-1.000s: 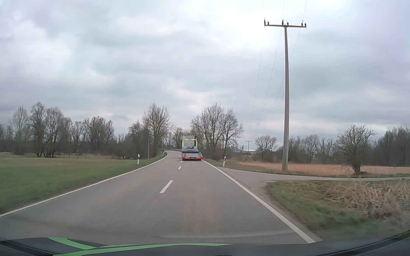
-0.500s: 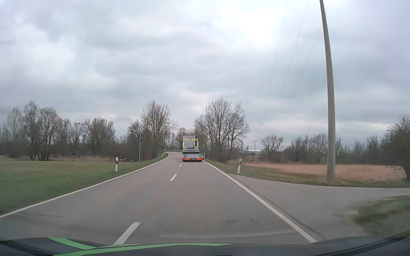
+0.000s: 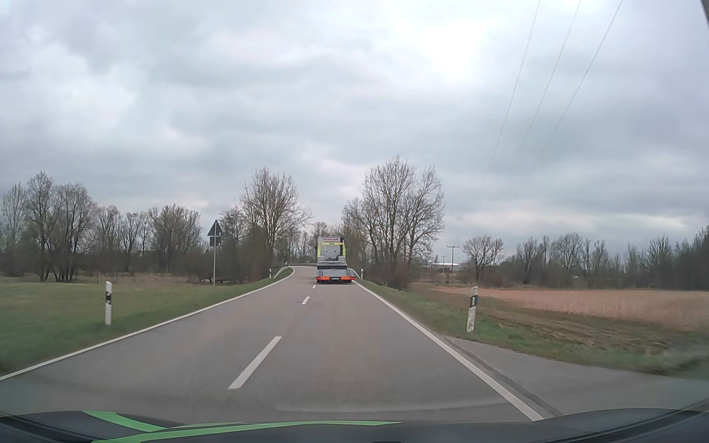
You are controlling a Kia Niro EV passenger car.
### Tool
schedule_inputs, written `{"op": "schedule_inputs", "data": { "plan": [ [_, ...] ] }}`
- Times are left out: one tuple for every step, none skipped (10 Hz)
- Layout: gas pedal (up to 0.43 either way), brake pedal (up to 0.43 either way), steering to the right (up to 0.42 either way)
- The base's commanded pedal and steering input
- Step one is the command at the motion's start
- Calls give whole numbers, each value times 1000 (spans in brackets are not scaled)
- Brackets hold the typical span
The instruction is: Follow the waypoints while adhering to traffic rules and regulations
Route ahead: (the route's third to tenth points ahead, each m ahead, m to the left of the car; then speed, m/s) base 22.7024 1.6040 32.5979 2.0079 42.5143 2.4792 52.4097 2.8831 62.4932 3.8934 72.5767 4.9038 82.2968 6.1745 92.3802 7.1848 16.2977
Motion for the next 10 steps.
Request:
{"op": "schedule_inputs", "data": {
  "plan": [
    [79,0,-8],
    [79,0,-8],
    [79,0,-8],
    [67,0,-8],
    [67,0,-8],
    [67,0,-8],
    [67,0,-8],
    [67,0,-8],
    [67,0,-7],
    [67,0,-7]
  ]
}}
